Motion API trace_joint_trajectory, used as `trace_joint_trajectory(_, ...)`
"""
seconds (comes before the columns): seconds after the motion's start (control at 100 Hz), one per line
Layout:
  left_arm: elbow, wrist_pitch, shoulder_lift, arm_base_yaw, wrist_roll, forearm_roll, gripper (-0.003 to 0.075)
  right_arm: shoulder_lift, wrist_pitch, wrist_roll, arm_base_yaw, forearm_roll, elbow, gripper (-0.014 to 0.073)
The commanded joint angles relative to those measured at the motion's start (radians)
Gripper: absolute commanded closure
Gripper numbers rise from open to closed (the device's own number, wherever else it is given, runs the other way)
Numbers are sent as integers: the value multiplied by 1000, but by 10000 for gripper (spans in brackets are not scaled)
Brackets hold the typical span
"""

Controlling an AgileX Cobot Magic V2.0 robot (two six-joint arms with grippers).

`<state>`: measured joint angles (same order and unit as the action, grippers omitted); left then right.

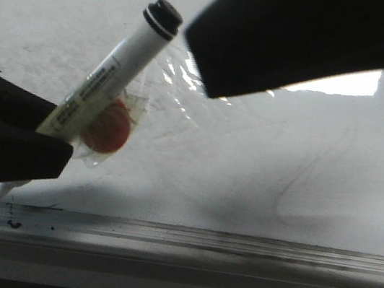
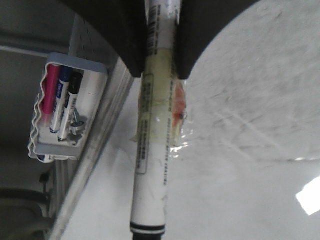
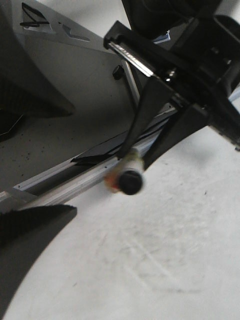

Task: Write number 9 on whiteboard

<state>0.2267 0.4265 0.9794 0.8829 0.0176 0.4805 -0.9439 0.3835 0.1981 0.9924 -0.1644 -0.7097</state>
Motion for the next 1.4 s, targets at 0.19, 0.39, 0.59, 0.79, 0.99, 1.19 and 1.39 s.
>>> trace_joint_trajectory(0.19,31,91,-14,1,0,63,741,-130,-63,14,6,-17,-130,248)
trace_joint_trajectory(0.39,31,96,-14,1,0,63,741,-202,-61,14,6,-32,-141,294)
trace_joint_trajectory(0.59,31,98,-14,1,0,63,740,-210,-69,14,6,-48,-141,526)
trace_joint_trajectory(0.79,31,98,-14,1,0,63,608,-210,-69,14,6,-48,-141,664)
trace_joint_trajectory(0.99,31,86,-25,1,0,52,396,-205,-96,14,6,-44,-141,664)
trace_joint_trajectory(1.19,31,-20,-220,1,0,-119,396,-125,-93,8,-34,-44,-141,639)
trace_joint_trajectory(1.39,31,-194,-470,-66,0,-195,396,-32,-28,-69,-159,-44,-198,637)
